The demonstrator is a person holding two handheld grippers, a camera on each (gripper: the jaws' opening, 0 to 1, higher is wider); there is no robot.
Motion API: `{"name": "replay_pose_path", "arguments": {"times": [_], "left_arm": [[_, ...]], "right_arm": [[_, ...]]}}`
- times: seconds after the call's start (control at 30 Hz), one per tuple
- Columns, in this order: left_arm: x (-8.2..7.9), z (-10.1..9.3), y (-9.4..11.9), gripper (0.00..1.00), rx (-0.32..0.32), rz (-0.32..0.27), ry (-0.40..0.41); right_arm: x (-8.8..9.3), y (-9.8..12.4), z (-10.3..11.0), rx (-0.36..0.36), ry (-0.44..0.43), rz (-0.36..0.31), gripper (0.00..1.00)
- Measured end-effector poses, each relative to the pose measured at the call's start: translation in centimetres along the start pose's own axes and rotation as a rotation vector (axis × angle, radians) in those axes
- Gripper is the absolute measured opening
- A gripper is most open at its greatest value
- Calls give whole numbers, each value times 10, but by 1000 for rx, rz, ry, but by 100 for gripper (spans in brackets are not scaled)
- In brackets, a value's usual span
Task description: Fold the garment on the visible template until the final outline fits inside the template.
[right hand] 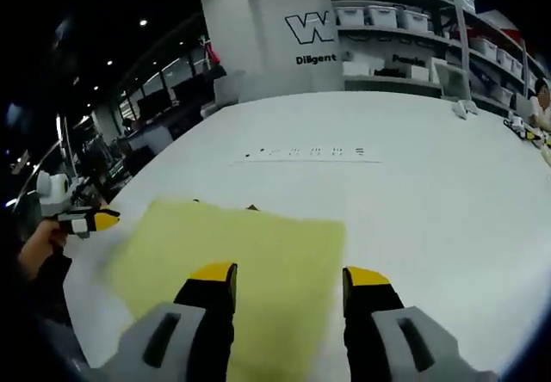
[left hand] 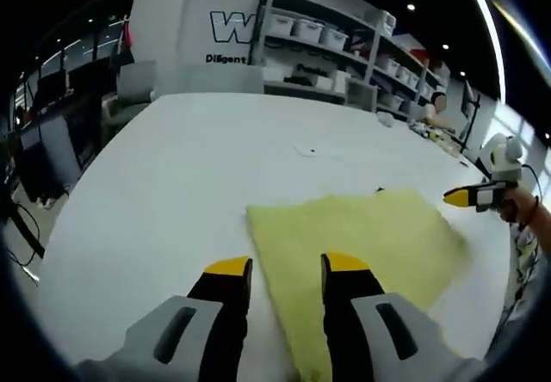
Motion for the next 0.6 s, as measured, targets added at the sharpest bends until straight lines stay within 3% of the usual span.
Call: {"name": "replay_pose_path", "arguments": {"times": [0.23, 0.53, 0.6], "left_arm": [[15, -12, 16, 45, 47, -11, -4], [26, -20, 32, 53, 34, -36, -1], [34, -23, 36, 51, 43, 12, -32]], "right_arm": [[25, 23, 12, -33, 5, 21, 54], [59, 42, 14, -43, -23, 36, 55], [65, 44, 11, -36, -26, 44, 53]]}}
Point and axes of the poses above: the point that each gripper's makers call its tool centre point, and the gripper's own axes: y roughly backward along the fingers, z roughly to its left, x roughly out of its underside, the point moved 9 cm from there along y, roughly backward along the fingers, and after that the axes turned 10 degrees about -y, right-handed, at the moved point
